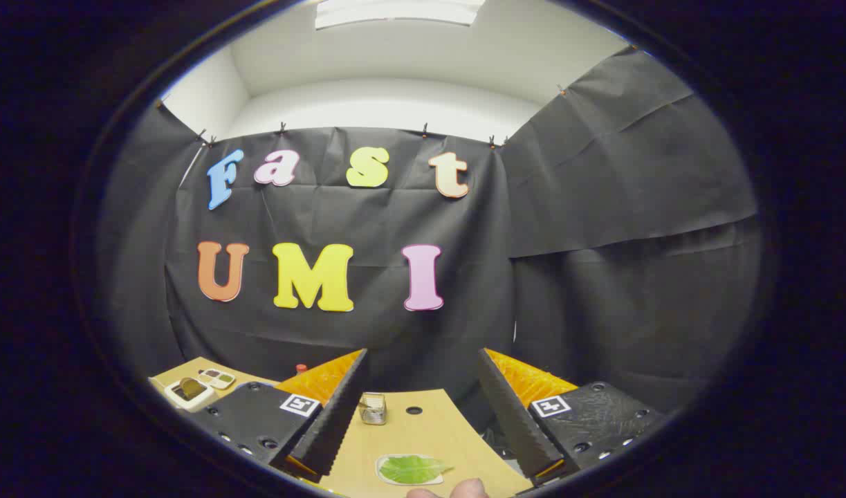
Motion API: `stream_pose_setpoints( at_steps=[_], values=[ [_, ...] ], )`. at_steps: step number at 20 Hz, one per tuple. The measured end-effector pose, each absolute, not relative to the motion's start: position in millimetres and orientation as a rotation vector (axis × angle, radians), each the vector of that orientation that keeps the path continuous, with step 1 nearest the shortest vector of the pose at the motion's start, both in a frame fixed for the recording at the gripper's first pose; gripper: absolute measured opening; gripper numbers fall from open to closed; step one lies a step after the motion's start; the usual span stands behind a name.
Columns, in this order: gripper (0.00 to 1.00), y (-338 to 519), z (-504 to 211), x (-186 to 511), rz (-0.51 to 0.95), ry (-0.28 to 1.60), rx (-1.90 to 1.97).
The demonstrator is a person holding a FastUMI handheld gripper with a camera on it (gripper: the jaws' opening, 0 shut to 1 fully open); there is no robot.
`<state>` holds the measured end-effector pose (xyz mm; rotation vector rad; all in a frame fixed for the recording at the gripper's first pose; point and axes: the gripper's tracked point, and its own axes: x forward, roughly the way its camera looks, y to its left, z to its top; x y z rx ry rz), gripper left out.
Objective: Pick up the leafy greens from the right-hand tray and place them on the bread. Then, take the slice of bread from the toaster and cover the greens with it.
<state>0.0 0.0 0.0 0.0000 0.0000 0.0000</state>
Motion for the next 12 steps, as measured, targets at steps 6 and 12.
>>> stream_pose_setpoints(
  at_steps=[6, 12],
  values=[
    [0.95, -9, -4, 0, 0.002, 0.009, -0.027],
    [0.95, -16, -21, 2, 0.011, 0.062, -0.008]
  ],
)
